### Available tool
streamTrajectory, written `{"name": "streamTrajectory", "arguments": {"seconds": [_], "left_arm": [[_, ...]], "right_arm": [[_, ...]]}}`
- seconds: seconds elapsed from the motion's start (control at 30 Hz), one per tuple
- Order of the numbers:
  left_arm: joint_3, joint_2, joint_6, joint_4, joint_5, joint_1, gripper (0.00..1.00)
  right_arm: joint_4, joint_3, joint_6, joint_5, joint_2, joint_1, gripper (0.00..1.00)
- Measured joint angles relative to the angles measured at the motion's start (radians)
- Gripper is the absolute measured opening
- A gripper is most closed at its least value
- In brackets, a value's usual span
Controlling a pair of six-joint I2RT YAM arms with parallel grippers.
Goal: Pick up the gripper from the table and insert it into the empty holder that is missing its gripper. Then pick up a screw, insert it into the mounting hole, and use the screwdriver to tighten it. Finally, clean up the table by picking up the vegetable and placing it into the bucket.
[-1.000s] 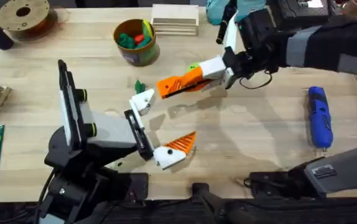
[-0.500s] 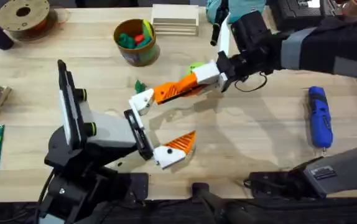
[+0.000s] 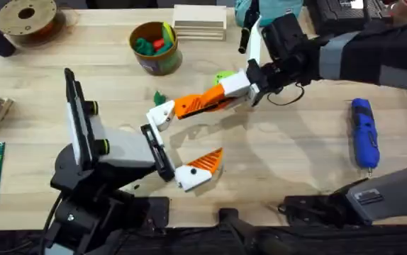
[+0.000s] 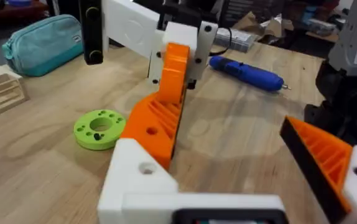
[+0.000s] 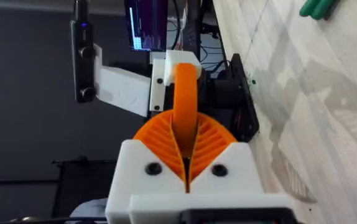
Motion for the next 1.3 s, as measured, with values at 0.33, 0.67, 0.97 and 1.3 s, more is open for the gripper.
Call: {"name": "streamTrajectory", "arguments": {"seconds": [0.33, 0.67, 0.97, 1.3], "left_arm": [[0.0, 0.0, 0.0, -0.002, 0.012, 0.0, 0.987], [0.0, 0.0, 0.0, -0.002, 0.012, 0.0, 0.987], [0.0, 0.0, 0.0, -0.002, 0.012, 0.0, 0.987], [0.0, 0.0, 0.0, -0.002, 0.012, 0.0, 0.987]], "right_arm": [[-0.191, 0.0, -0.128, -0.011, 0.0, -0.09, 0.018], [-0.868, -0.002, -0.642, 0.07, 0.0, -0.242, 0.018], [-0.673, -0.002, -0.777, 0.071, 0.0, -0.123, 0.017], [-0.184, -0.002, -0.4, -0.016, 0.0, 0.015, 0.017]]}}
